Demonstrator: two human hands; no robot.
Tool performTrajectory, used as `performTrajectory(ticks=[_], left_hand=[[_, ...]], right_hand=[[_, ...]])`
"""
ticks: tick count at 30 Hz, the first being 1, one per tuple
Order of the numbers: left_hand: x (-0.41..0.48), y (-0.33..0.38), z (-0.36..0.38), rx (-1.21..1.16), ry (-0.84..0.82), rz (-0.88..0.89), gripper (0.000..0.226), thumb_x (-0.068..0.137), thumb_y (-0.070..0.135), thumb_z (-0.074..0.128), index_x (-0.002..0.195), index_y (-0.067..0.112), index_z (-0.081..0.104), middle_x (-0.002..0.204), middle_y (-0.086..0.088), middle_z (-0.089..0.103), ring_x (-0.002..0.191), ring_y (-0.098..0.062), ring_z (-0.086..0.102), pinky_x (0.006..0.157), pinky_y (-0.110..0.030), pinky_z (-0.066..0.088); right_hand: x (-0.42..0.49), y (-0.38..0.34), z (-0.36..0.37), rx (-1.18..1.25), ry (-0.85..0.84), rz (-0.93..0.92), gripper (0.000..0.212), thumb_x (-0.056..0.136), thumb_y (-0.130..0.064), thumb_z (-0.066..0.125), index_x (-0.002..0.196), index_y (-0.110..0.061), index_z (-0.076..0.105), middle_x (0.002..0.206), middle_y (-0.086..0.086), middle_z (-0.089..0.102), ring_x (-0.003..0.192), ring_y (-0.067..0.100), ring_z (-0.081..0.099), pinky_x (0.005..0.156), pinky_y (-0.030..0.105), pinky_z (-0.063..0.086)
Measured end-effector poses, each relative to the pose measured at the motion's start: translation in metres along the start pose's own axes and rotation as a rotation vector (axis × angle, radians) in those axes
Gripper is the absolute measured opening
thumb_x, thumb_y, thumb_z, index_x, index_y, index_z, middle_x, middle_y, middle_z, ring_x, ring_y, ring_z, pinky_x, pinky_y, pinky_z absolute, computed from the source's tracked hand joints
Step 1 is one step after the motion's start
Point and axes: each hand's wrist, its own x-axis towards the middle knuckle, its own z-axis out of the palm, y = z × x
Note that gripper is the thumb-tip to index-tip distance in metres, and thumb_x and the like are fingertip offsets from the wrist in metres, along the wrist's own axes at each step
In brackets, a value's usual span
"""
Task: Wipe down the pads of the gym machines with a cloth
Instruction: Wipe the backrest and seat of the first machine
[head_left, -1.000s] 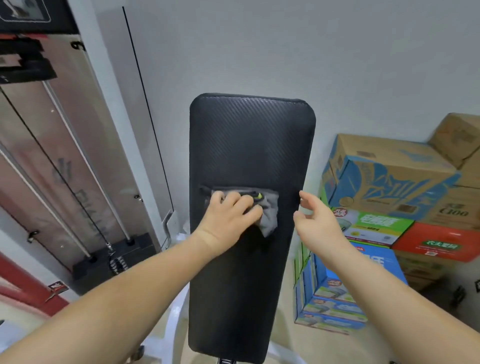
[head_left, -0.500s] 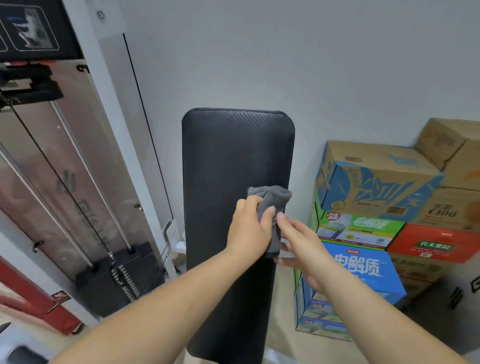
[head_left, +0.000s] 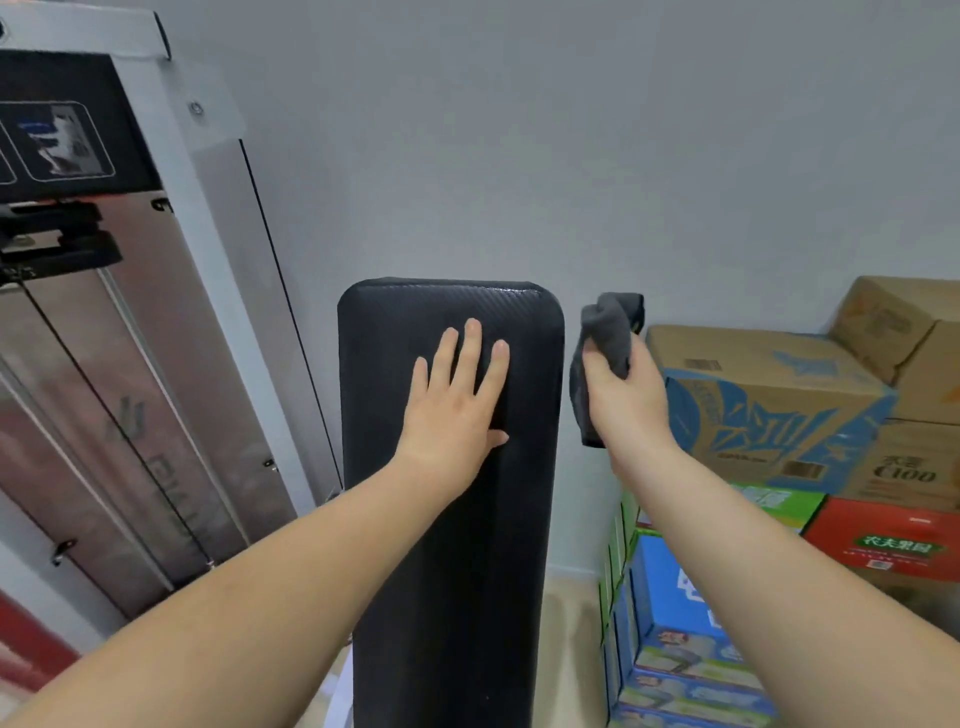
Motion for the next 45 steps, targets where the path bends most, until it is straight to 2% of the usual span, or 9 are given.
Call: performTrajectory(ticks=[5, 12, 16, 22, 26, 36, 39, 42, 45], left_hand=[[0.003, -0.004, 0.012, 0.030, 0.028, -0.016, 0.107, 0.093, 0.064, 0.058, 0.163, 0.021, -0.012, 0.169, -0.016, -0.021, 0.157, -0.038, -0.011, 0.126, -0.056, 0.016], [0.003, -0.005, 0.018, 0.059, 0.031, -0.005, 0.106, 0.095, 0.064, 0.056, 0.163, 0.019, -0.013, 0.169, -0.018, -0.021, 0.157, -0.039, -0.011, 0.126, -0.058, 0.016], [0.003, -0.005, 0.018, 0.054, 0.025, 0.006, 0.106, 0.096, 0.064, 0.054, 0.163, 0.018, -0.014, 0.169, -0.018, -0.021, 0.157, -0.040, -0.012, 0.126, -0.058, 0.015], [0.002, -0.007, 0.018, 0.047, 0.042, 0.010, 0.105, 0.096, 0.065, 0.053, 0.163, 0.020, -0.014, 0.169, -0.017, -0.021, 0.157, -0.038, -0.012, 0.127, -0.056, 0.014], [0.001, -0.010, 0.019, 0.050, 0.068, 0.022, 0.103, 0.096, 0.067, 0.050, 0.163, 0.021, -0.013, 0.170, -0.015, -0.020, 0.158, -0.036, -0.012, 0.127, -0.054, 0.014], [-0.069, 0.003, 0.033, -0.247, 0.073, 0.079, 0.077, 0.096, 0.039, 0.063, 0.160, 0.014, 0.029, 0.166, -0.013, 0.022, 0.153, -0.032, 0.022, 0.127, -0.051, 0.019], [-0.111, 0.004, 0.057, -0.317, 0.012, 0.127, 0.066, 0.093, 0.031, 0.065, 0.153, 0.014, 0.043, 0.154, -0.009, 0.037, 0.140, -0.028, 0.036, 0.122, -0.043, 0.033], [-0.133, 0.005, 0.072, -0.417, -0.046, 0.106, 0.056, 0.094, 0.029, 0.063, 0.147, 0.017, 0.050, 0.144, -0.001, 0.044, 0.128, -0.022, 0.043, 0.108, -0.038, 0.047], [-0.155, 0.010, 0.085, -0.525, -0.096, 0.044, 0.050, 0.097, 0.029, 0.059, 0.145, 0.021, 0.051, 0.139, 0.007, 0.044, 0.123, -0.016, 0.045, 0.098, -0.031, 0.051]], right_hand=[[0.012, 0.020, 0.047, -0.192, 0.000, -0.042, 0.049, 0.097, -0.061, 0.047, 0.138, -0.039, 0.030, 0.141, 0.001, 0.046, 0.125, 0.027, 0.054, 0.101, 0.055, 0.049], [-0.068, 0.115, 0.038, -0.417, -0.037, 0.199, 0.060, 0.105, -0.051, 0.041, 0.156, -0.024, 0.026, 0.155, 0.008, 0.041, 0.138, 0.031, 0.046, 0.111, 0.048, 0.043], [-0.061, 0.122, 0.032, -0.244, -0.102, 0.342, 0.068, 0.102, -0.062, 0.036, 0.161, -0.031, 0.020, 0.162, 0.005, 0.037, 0.143, 0.029, 0.044, 0.116, 0.047, 0.038], [0.003, 0.041, 0.042, -0.136, 0.016, 0.028, 0.052, 0.095, -0.064, 0.038, 0.139, -0.036, 0.035, 0.137, 0.000, 0.053, 0.123, 0.023, 0.055, 0.102, 0.055, 0.047], [-0.022, 0.079, 0.040, -0.237, 0.064, -0.025, 0.045, 0.106, -0.047, 0.043, 0.146, -0.028, 0.036, 0.140, 0.002, 0.051, 0.125, 0.022, 0.052, 0.098, 0.036, 0.040], [-0.112, 0.207, 0.025, -0.206, -0.149, 0.493, 0.077, 0.097, -0.068, 0.039, 0.163, -0.036, 0.016, 0.166, -0.001, 0.033, 0.149, 0.029, 0.038, 0.120, 0.052, 0.034], [-0.068, 0.138, 0.034, -0.094, -0.036, 0.353, 0.073, 0.091, -0.070, 0.041, 0.155, -0.039, 0.026, 0.157, -0.001, 0.044, 0.141, 0.026, 0.047, 0.117, 0.053, 0.039], [-0.045, 0.086, 0.041, -0.096, 0.018, 0.209, 0.023, 0.105, -0.050, 0.042, 0.126, -0.044, 0.036, 0.118, -0.004, 0.061, 0.112, 0.026, 0.061, 0.097, 0.047, 0.050], [-0.063, 0.095, 0.044, -0.183, 0.075, 0.195, 0.034, 0.107, -0.046, 0.041, 0.140, -0.039, 0.037, 0.106, -0.005, 0.061, 0.104, 0.029, 0.061, 0.093, 0.045, 0.050]])
